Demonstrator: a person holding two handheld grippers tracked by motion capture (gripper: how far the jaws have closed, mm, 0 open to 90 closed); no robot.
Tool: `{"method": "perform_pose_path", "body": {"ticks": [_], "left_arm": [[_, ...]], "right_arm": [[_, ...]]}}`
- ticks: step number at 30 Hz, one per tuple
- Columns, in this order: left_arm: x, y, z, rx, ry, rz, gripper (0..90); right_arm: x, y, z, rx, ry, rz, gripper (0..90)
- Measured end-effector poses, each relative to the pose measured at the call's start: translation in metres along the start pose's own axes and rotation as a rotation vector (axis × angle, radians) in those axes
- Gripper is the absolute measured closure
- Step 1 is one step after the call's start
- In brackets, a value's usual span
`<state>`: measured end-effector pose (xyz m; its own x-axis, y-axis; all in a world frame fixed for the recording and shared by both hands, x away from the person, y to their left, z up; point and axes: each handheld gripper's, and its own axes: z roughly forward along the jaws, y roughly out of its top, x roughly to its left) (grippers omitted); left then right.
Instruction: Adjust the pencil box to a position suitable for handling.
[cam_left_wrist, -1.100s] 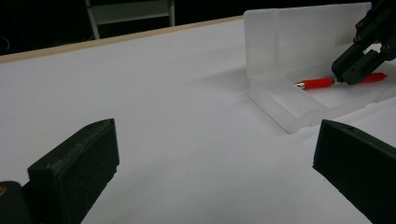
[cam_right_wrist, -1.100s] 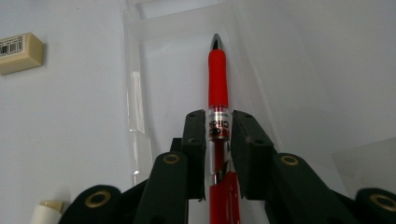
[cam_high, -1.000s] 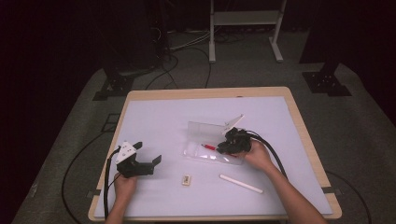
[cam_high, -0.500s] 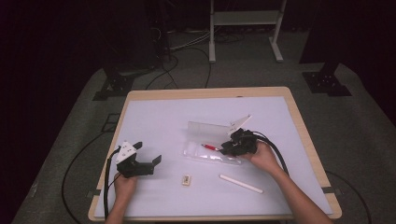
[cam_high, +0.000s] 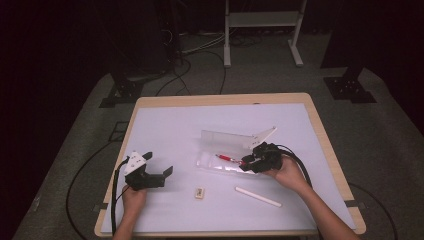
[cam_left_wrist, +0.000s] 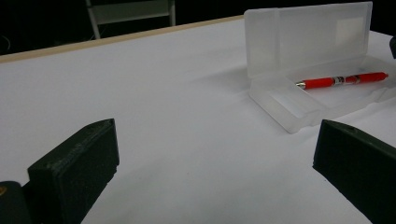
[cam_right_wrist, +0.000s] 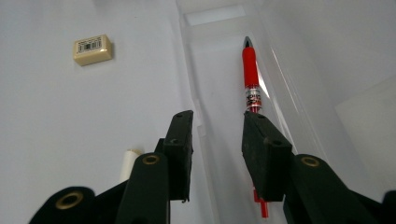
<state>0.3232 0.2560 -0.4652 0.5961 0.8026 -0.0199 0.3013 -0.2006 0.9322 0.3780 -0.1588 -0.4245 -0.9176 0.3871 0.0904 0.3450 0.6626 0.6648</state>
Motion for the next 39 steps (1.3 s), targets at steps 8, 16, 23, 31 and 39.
{"method": "perform_pose_path", "body": {"ticks": [8,16,23,31,39], "left_arm": [[0.000,0.000,0.000,0.000,0.000,0.000,0.0],[0.000,0.000,0.000,0.001,0.001,0.000,0.0],[0.000,0.000,0.000,0.002,0.001,0.001,0.0],[0.000,0.000,0.000,0.002,0.001,0.002,0.0],[0.000,0.000,0.000,0.003,0.001,0.003,0.0]], "right_arm": [[0.007,-0.008,-0.007,-0.012,0.003,0.005,60.5],[0.015,-0.016,-0.013,-0.008,0.002,0.011,59.3],[0.022,-0.024,-0.018,-0.001,-0.002,0.008,59.0],[0.027,-0.033,-0.022,-0.009,0.002,0.016,59.0],[0.031,-0.044,-0.024,-0.012,0.006,0.027,59.0]]}}
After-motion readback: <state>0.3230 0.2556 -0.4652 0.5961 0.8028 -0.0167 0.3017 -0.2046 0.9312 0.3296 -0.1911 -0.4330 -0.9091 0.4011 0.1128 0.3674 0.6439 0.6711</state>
